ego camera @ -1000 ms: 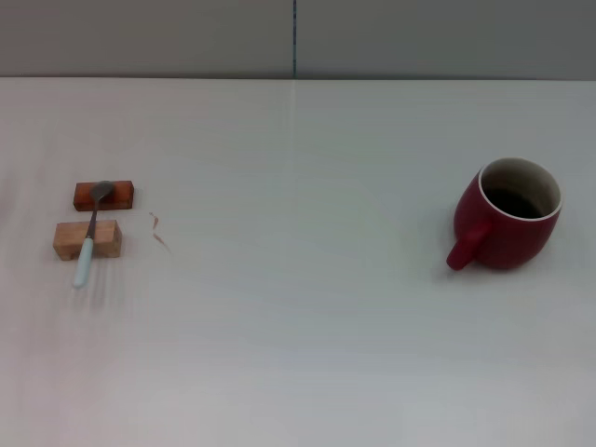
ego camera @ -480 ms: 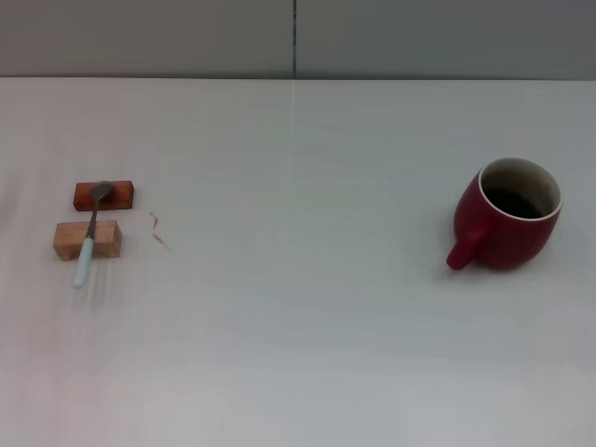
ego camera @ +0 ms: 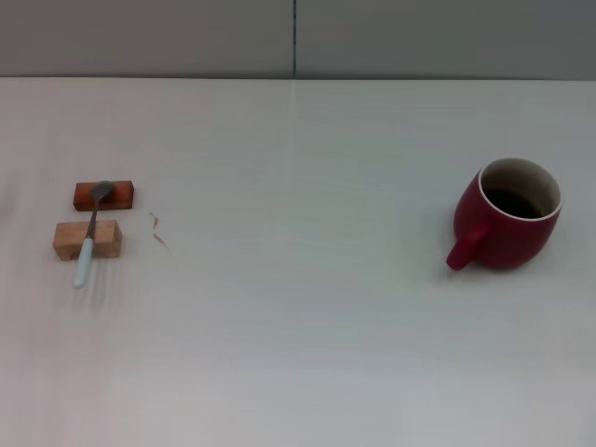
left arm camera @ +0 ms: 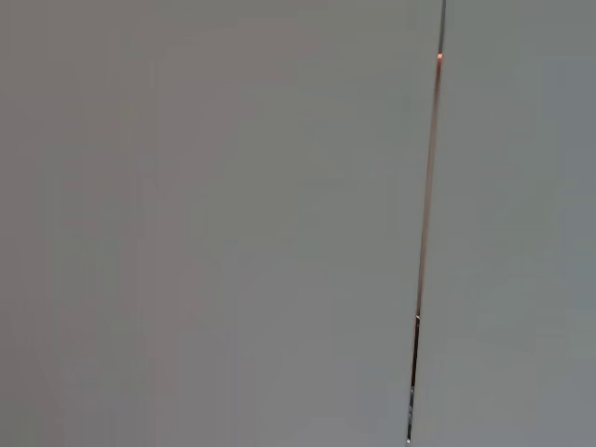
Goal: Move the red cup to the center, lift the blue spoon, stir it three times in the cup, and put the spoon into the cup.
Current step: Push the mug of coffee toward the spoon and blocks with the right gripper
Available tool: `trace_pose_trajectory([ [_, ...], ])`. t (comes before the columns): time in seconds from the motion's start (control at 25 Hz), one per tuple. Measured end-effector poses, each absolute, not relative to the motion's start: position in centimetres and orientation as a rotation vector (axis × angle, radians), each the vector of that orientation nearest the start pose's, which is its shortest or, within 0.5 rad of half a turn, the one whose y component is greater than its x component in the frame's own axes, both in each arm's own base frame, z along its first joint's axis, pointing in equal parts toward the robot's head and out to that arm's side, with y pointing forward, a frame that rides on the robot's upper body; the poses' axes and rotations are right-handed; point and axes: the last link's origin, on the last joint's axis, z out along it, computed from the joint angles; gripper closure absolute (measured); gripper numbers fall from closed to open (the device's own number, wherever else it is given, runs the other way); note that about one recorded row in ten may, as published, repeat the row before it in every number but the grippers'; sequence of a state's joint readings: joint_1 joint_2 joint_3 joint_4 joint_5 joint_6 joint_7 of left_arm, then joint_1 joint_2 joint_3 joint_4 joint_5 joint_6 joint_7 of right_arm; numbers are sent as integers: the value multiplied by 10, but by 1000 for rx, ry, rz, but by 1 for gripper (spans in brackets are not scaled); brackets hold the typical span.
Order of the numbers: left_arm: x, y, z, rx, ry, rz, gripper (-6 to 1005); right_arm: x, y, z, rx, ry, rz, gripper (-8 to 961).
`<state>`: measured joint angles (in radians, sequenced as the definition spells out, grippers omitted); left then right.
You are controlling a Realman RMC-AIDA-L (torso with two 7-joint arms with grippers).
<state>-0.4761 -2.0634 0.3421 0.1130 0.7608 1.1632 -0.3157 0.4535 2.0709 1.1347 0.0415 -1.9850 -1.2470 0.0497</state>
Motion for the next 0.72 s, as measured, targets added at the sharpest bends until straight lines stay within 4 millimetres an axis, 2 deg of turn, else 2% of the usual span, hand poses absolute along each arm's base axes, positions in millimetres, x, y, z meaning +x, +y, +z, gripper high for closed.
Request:
trace_pose_trajectory([
  [0.2,-377,338,77,-1206,-606,-697,140,389,315,67,-1072,561,507,835],
  [0.28,-377,338,77,-1205,-602,-700,140,386,318,61,-1147,475,390,923],
  [0.44,-376,338,78,-1205,-597,-704,140,381,319,55,-1216,385,294,923],
  [0.48,-376,338,78,-1203,-596,-705,140,378,320,51,-1265,316,234,923],
  [0.6,-375,339,79,-1199,-592,-709,140,376,320,47,-1303,248,170,923],
  [0.68,-374,339,80,-1195,-583,-716,140,372,321,42,-1342,126,44,923],
  [0.72,-374,339,80,-1195,-583,-716,140,372,321,42,-1342,126,44,924],
])
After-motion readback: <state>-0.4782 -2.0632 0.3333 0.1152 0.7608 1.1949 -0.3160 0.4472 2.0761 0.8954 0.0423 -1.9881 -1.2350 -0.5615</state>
